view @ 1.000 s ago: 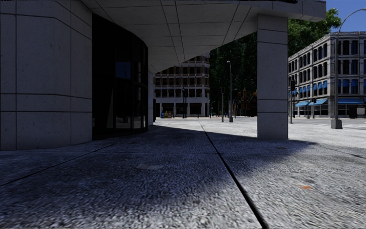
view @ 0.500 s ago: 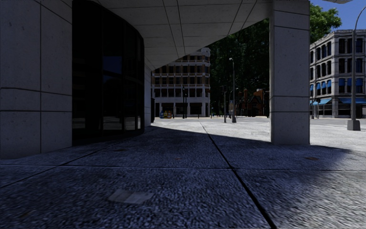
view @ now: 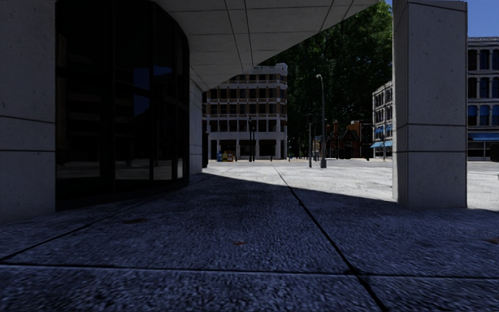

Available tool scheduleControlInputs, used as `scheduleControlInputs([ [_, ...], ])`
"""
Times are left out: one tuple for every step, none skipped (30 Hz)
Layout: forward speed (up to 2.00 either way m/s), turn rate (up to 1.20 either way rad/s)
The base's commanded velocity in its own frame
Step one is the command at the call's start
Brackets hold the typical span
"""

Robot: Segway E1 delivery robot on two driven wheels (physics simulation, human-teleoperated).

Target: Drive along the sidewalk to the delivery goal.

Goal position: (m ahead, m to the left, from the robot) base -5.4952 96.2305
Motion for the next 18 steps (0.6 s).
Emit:
scheduleControlInputs([
  [2.0, 0.0],
  [2.0, 0.0],
  [2.0, 0.0],
  [2.0, 0.0],
  [2.0, 0.0],
  [2.0, 0.0],
  [2.0, 0.0],
  [2.0, 0.0],
  [2.0, 0.0],
  [2.0, 0.0],
  [2.0, 0.0],
  [2.0, 0.0],
  [2.0, 0.0],
  [2.0, 0.0],
  [2.0, 0.0],
  [2.0, 0.0],
  [2.0, 0.0],
  [2.0, 0.0],
])
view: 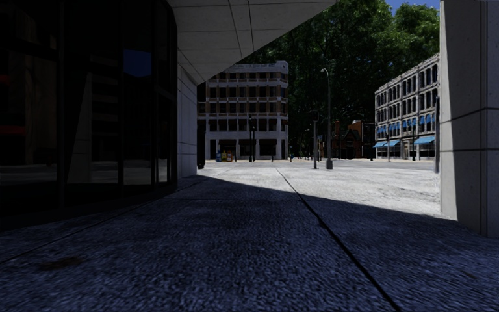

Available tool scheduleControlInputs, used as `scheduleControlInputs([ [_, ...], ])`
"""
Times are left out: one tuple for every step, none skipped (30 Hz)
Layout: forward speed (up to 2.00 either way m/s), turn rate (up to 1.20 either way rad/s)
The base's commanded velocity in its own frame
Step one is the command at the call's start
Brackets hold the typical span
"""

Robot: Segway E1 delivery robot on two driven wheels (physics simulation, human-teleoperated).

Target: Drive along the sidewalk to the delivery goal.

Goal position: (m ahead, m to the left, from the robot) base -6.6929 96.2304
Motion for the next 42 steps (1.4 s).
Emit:
scheduleControlInputs([
  [2.0, 0.0],
  [2.0, 0.0],
  [2.0, 0.0],
  [2.0, 0.0],
  [2.0, 0.0],
  [2.0, 0.0],
  [2.0, 0.0],
  [2.0, 0.0],
  [2.0, 0.0],
  [2.0, 0.0],
  [2.0, 0.0],
  [2.0, 0.0],
  [2.0, 0.0],
  [2.0, 0.0],
  [2.0, 0.0],
  [2.0, 0.0],
  [2.0, 0.0],
  [2.0, 0.0],
  [2.0, 0.0],
  [2.0, 0.0],
  [2.0, 0.0],
  [2.0, 0.0],
  [2.0, 0.0],
  [2.0, 0.0],
  [2.0, 0.0],
  [2.0, 0.0],
  [2.0, 0.0],
  [2.0, 0.0],
  [2.0, 0.0],
  [2.0, 0.0],
  [2.0, 0.0],
  [2.0, 0.0],
  [2.0, 0.0],
  [2.0, 0.0],
  [2.0, 0.0],
  [2.0, 0.0],
  [2.0, 0.0],
  [2.0, 0.0],
  [2.0, 0.0],
  [2.0, 0.0],
  [2.0, 0.0],
  [2.0, 0.0],
])
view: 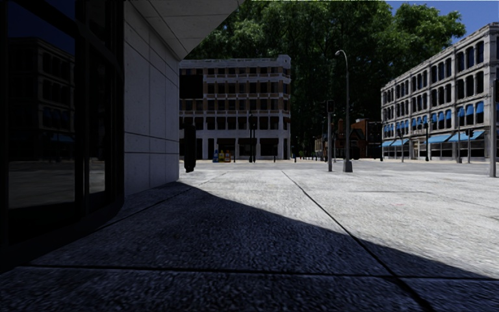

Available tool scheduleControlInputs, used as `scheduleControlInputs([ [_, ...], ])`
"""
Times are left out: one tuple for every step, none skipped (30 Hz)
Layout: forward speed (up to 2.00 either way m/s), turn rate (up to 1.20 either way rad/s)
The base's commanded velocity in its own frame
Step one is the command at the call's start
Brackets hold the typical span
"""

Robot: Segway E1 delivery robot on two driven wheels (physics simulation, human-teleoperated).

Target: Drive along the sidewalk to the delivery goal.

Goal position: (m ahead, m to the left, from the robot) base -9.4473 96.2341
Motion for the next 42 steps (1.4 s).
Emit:
scheduleControlInputs([
  [2.0, 0.0],
  [2.0, 0.0],
  [2.0, 0.0],
  [2.0, 0.0],
  [2.0, 0.0],
  [2.0, 0.0],
  [2.0, 0.0],
  [2.0, 0.0],
  [2.0, 0.0],
  [2.0, 0.0],
  [2.0, 0.0],
  [2.0, 0.0],
  [2.0, 0.0],
  [2.0, 0.0],
  [2.0, 0.0],
  [2.0, 0.0],
  [2.0, 0.0],
  [2.0, 0.0],
  [2.0, 0.0],
  [2.0, 0.0],
  [2.0, 0.0],
  [2.0, 0.0],
  [2.0, 0.0],
  [2.0, 0.0],
  [2.0, 0.0],
  [2.0, 0.0],
  [2.0, 0.0],
  [2.0, 0.0],
  [2.0, 0.0],
  [2.0, 0.0],
  [2.0, 0.0],
  [2.0, 0.0],
  [2.0, 0.0],
  [2.0, 0.0],
  [2.0, 0.0],
  [2.0, 0.0],
  [2.0, 0.0],
  [2.0, 0.0],
  [2.0, 0.0],
  [2.0, 0.0],
  [2.0, 0.0],
  [2.0, 0.0],
])
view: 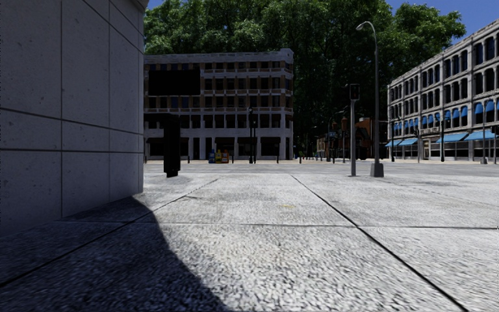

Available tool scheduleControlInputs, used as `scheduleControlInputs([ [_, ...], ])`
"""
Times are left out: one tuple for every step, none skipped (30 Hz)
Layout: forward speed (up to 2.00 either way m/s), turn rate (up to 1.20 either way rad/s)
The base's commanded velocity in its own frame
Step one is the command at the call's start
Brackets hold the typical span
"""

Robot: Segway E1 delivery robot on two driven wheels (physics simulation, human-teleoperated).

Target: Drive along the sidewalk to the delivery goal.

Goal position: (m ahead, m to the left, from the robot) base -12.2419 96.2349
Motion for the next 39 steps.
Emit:
scheduleControlInputs([
  [2.0, 0.0],
  [2.0, 0.0],
  [2.0, 0.0],
  [2.0, 0.0],
  [2.0, 0.0],
  [2.0, 0.0],
  [2.0, 0.0],
  [2.0, 0.0],
  [2.0, 0.0],
  [2.0, 0.0],
  [2.0, 0.0],
  [2.0, 0.0],
  [2.0, 0.0],
  [2.0, 0.0],
  [2.0, 0.0],
  [2.0, 0.0],
  [2.0, 0.0],
  [2.0, 0.0],
  [2.0, 0.0],
  [2.0, 0.0],
  [2.0, 0.0],
  [2.0, 0.0],
  [2.0, 0.0],
  [2.0, 0.0],
  [2.0, 0.0],
  [2.0, 0.0],
  [2.0, 0.0],
  [2.0, 0.0],
  [2.0, 0.0],
  [2.0, 0.0],
  [2.0, 0.0],
  [2.0, 0.0],
  [2.0, 0.0],
  [2.0, 0.0],
  [2.0, 0.0],
  [2.0, 0.0],
  [2.0, 0.0],
  [2.0, 0.0],
  [2.0, 0.0],
])
